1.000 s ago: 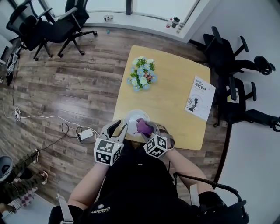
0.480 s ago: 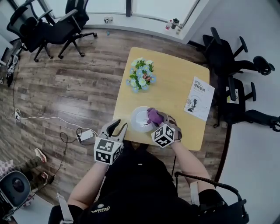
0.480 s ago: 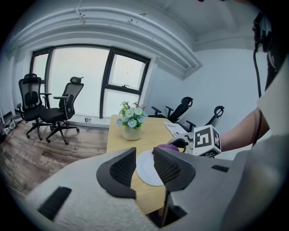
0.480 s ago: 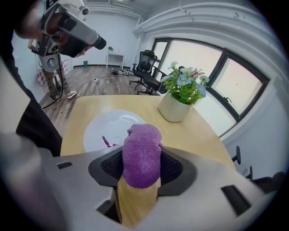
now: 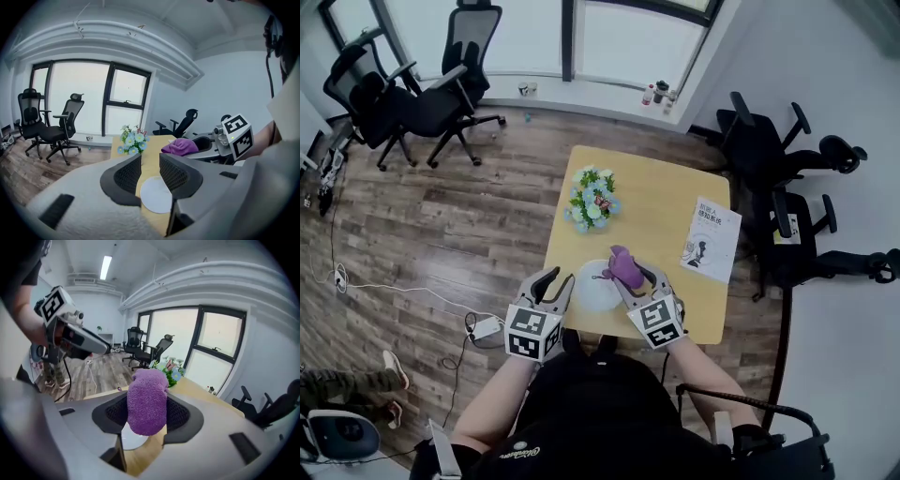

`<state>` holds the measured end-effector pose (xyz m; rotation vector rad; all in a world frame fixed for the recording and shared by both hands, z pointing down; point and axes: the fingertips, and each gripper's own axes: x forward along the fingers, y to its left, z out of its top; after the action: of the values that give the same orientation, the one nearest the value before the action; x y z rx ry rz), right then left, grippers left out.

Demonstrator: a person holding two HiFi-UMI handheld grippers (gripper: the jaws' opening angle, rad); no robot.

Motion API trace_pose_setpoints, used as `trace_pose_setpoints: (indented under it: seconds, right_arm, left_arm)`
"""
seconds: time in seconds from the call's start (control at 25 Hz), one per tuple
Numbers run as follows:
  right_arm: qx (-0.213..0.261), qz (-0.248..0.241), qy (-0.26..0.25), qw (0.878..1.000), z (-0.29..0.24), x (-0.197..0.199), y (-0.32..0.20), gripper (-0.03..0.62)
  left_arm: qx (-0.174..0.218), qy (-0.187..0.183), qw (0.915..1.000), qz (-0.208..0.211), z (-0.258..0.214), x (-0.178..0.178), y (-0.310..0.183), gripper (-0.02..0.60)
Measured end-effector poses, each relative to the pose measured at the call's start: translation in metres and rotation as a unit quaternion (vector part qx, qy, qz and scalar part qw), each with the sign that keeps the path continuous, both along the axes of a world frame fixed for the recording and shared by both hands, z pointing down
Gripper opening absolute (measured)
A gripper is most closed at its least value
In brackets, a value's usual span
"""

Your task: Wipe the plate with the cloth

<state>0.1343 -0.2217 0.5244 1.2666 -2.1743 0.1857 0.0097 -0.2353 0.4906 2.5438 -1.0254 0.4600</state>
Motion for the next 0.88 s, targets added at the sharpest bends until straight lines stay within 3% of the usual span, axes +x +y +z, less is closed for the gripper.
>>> trace_pose_setpoints:
  seconds: [0.2, 0.44, 0.88]
  right_arm:
    - [0.072, 0.044, -0.083, 0.993, -0.080, 0.010, -0.005, 0.189]
    - [0.139, 0.054, -0.142, 0.979, -0.151, 0.011, -0.004, 0.189]
    - [0.157, 0.043, -0.162, 0.973, -0.168, 0.006, -0.001, 0.189]
  left_arm:
    - [0.051, 0.022, 0.9984, -0.001, -0.047, 0.011, -0.011, 0.126]
    - [0.099, 0.043, 0.9941, -0.006, -0.093, 0.017, -0.020, 0.126]
    - [0.125, 0.048, 0.9908, -0.017, -0.112, 0.013, -0.023, 0.126]
